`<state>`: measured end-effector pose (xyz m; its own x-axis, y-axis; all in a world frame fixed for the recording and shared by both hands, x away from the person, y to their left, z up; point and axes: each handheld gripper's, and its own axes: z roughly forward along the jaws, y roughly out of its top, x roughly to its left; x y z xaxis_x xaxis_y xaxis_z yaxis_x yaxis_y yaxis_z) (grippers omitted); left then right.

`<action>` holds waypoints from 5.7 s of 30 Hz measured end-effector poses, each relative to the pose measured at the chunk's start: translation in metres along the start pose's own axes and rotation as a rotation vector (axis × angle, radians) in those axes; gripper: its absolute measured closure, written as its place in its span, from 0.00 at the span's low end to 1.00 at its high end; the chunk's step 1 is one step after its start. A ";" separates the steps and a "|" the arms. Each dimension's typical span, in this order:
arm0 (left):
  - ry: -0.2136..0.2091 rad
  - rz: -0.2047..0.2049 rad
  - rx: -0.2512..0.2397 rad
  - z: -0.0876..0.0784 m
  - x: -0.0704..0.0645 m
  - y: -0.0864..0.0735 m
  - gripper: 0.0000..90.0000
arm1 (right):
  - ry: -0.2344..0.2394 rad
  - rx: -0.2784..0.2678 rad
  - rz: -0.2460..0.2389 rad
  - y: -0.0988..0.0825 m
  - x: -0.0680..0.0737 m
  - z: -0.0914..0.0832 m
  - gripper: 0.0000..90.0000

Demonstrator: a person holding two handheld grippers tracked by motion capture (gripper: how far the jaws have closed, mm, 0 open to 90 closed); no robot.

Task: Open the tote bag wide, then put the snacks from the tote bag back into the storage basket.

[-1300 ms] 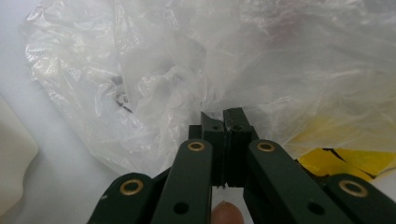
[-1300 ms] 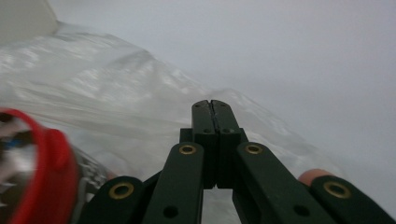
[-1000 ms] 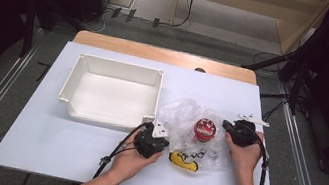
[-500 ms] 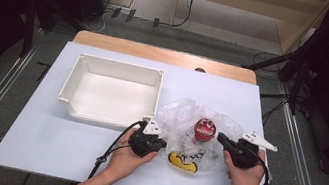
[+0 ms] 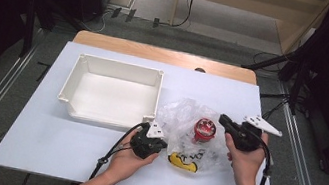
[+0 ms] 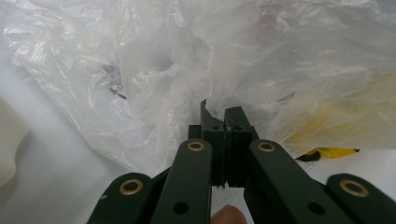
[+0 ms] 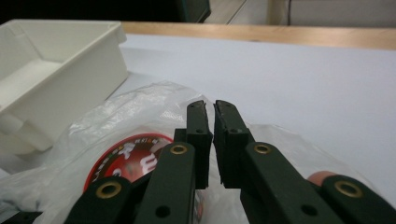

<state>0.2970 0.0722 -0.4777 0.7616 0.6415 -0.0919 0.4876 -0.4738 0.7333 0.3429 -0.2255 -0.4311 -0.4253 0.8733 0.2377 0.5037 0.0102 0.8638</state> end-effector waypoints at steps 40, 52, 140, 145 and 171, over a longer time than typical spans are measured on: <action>0.013 0.003 -0.014 -0.001 -0.001 -0.001 0.99 | -0.017 -0.037 -0.139 -0.006 0.014 -0.021 0.61; 0.014 0.001 -0.019 -0.001 -0.001 -0.001 0.98 | 0.036 0.085 -0.148 -0.008 0.020 -0.012 0.32; 0.018 0.009 -0.039 -0.003 -0.002 -0.002 0.96 | 0.007 0.447 -0.178 0.013 0.046 0.029 0.30; 0.002 -0.015 -0.084 -0.007 0.001 -0.003 0.89 | 0.023 0.421 -0.189 0.021 0.050 0.019 0.30; -0.035 -0.062 -0.253 -0.065 0.015 -0.020 0.09 | 0.071 0.373 -0.219 0.041 0.054 -0.003 0.30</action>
<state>0.2713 0.1307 -0.4505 0.7502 0.6410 -0.1623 0.4150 -0.2654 0.8702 0.3387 -0.1792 -0.3812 -0.5964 0.7954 0.1078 0.6272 0.3780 0.6810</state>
